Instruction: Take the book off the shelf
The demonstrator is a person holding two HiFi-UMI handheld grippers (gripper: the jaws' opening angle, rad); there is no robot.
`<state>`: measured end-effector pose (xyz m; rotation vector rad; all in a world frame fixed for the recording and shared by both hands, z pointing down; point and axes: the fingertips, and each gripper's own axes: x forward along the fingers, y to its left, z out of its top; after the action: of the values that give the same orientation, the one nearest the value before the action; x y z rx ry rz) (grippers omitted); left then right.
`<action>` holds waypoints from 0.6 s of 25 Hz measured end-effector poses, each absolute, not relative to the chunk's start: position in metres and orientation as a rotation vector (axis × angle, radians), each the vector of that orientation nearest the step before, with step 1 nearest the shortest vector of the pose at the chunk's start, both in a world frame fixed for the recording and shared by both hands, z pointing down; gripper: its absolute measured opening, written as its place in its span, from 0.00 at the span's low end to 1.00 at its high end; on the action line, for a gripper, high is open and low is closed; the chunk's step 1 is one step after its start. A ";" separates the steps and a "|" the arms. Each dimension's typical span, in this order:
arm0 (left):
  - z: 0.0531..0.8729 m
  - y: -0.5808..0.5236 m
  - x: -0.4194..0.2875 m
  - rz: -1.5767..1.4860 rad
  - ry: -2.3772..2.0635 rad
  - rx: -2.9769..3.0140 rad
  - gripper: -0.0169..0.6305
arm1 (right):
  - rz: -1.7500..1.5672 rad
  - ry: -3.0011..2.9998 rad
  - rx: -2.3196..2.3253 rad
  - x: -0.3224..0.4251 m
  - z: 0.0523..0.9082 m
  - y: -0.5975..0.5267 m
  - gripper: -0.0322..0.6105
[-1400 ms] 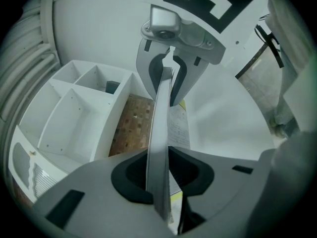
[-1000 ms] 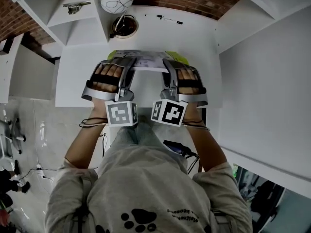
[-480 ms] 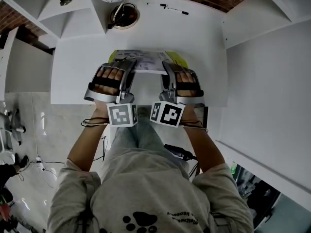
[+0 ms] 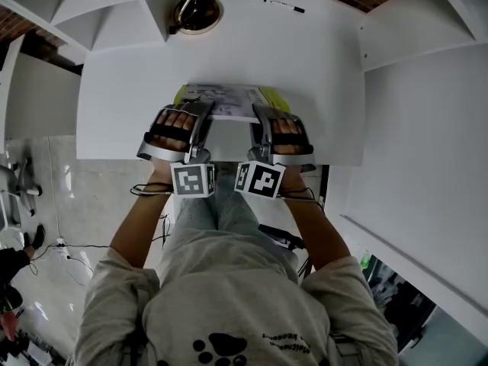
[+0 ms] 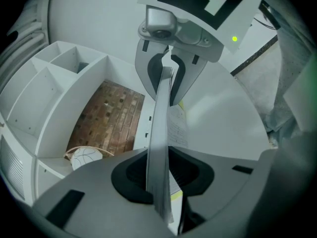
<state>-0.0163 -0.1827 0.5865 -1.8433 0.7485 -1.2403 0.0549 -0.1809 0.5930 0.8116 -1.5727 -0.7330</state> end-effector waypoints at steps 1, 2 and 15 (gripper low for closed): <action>0.591 -0.181 -0.017 -1.247 0.738 -1.851 0.16 | -0.724 -1.574 0.803 0.054 0.597 -0.179 0.18; 0.595 -0.179 -0.017 -1.249 0.733 -1.859 0.16 | -0.716 -1.575 0.797 0.054 0.601 -0.177 0.18; 0.636 -0.151 -0.020 -1.331 0.659 -1.957 0.15 | -0.612 -1.605 0.703 0.050 0.643 -0.147 0.17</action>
<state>-0.0203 -0.1506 0.6363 -1.9572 0.6589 -1.3315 0.0499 -0.1472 0.6427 0.7026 -1.6045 -0.6116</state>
